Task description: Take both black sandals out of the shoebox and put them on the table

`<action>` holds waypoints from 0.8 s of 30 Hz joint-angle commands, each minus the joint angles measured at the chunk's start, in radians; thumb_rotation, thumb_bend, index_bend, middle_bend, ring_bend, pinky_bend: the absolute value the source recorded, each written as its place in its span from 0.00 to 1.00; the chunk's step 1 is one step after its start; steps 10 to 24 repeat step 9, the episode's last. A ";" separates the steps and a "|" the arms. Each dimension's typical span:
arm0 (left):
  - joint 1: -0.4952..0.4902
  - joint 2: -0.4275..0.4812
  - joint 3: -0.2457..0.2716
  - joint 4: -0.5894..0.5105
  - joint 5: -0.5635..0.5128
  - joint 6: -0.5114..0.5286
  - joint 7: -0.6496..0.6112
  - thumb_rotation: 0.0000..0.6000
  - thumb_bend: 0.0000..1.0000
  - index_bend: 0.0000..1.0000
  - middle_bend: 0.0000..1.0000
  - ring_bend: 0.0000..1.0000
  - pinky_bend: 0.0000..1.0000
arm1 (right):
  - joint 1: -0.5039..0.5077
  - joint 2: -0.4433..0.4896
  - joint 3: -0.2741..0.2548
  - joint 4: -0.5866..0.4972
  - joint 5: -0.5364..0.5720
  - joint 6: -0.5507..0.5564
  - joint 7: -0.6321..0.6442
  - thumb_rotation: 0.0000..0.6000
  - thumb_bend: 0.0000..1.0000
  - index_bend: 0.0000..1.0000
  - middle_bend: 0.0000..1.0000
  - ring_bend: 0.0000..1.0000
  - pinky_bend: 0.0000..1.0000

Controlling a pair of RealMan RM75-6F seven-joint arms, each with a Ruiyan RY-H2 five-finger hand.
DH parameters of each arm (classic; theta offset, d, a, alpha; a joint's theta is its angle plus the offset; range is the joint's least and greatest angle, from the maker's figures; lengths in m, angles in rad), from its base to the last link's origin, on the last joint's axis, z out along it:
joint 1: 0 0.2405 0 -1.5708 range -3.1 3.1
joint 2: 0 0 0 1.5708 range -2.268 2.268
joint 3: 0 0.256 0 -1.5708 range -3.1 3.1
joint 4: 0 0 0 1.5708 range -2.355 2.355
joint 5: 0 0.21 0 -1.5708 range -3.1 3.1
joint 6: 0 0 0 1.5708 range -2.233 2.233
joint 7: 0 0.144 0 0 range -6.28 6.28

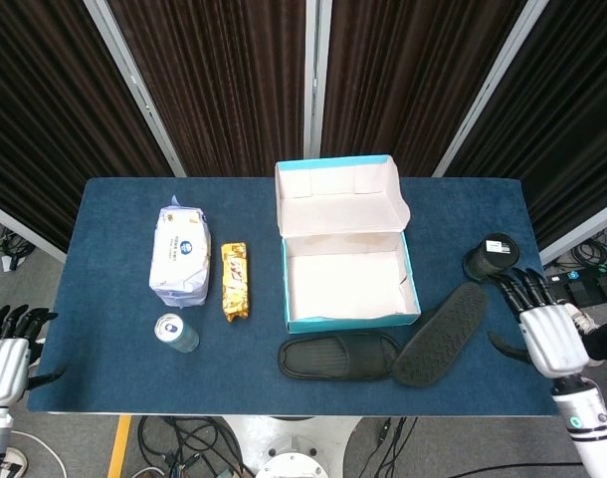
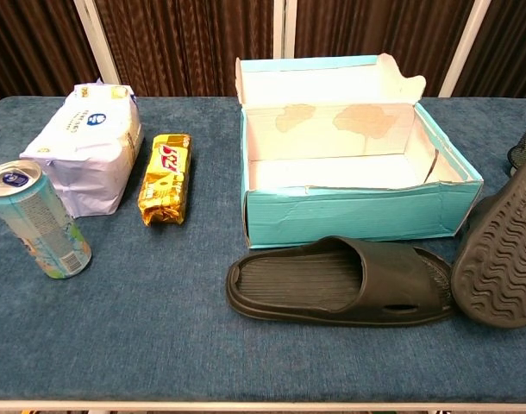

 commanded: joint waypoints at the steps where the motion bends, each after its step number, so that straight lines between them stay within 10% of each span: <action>1: 0.004 -0.017 -0.009 0.013 0.015 0.032 0.015 1.00 0.00 0.24 0.18 0.09 0.05 | -0.075 0.001 -0.022 -0.020 0.005 0.070 0.073 1.00 0.15 0.09 0.10 0.00 0.03; 24: 0.009 -0.031 -0.016 0.028 0.032 0.074 0.074 1.00 0.00 0.23 0.18 0.09 0.05 | -0.108 -0.008 -0.018 -0.007 0.005 0.067 0.102 1.00 0.15 0.09 0.08 0.00 0.01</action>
